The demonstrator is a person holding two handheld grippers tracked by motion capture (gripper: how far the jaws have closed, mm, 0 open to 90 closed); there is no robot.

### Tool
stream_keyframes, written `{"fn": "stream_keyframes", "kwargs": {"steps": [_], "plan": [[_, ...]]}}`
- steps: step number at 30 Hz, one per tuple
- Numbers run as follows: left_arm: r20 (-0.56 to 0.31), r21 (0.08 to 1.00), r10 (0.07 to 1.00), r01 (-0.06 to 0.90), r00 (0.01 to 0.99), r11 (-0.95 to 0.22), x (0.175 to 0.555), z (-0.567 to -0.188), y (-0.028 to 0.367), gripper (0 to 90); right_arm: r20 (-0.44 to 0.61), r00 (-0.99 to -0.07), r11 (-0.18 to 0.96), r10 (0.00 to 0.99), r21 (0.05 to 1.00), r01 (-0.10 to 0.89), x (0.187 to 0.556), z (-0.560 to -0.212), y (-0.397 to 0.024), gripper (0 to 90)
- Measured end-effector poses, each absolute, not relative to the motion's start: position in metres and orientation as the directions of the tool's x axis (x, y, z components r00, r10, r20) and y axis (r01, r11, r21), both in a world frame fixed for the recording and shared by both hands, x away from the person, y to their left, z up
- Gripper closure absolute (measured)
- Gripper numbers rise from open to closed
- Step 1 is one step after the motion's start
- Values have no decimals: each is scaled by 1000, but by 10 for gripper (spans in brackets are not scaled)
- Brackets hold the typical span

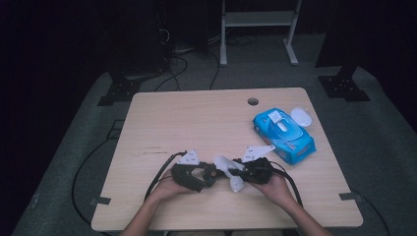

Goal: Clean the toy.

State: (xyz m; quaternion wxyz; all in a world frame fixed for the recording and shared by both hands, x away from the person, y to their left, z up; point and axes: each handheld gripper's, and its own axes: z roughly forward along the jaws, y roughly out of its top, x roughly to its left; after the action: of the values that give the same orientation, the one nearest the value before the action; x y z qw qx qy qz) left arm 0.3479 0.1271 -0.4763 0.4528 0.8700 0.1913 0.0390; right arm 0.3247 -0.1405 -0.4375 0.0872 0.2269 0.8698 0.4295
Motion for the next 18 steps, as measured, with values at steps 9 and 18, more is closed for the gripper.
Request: {"fn": "stream_keyframes", "kwargs": {"steps": [9,18], "plan": [[-76,780,382,294,921,-553,348,-481,126,229,66,-885,543,462,767,341,325,-449,-139,833],[-79,784,428,321,901,-532,356,-474,119,151,44,-894,546,445,779,310,342,-432,-127,823]]}}
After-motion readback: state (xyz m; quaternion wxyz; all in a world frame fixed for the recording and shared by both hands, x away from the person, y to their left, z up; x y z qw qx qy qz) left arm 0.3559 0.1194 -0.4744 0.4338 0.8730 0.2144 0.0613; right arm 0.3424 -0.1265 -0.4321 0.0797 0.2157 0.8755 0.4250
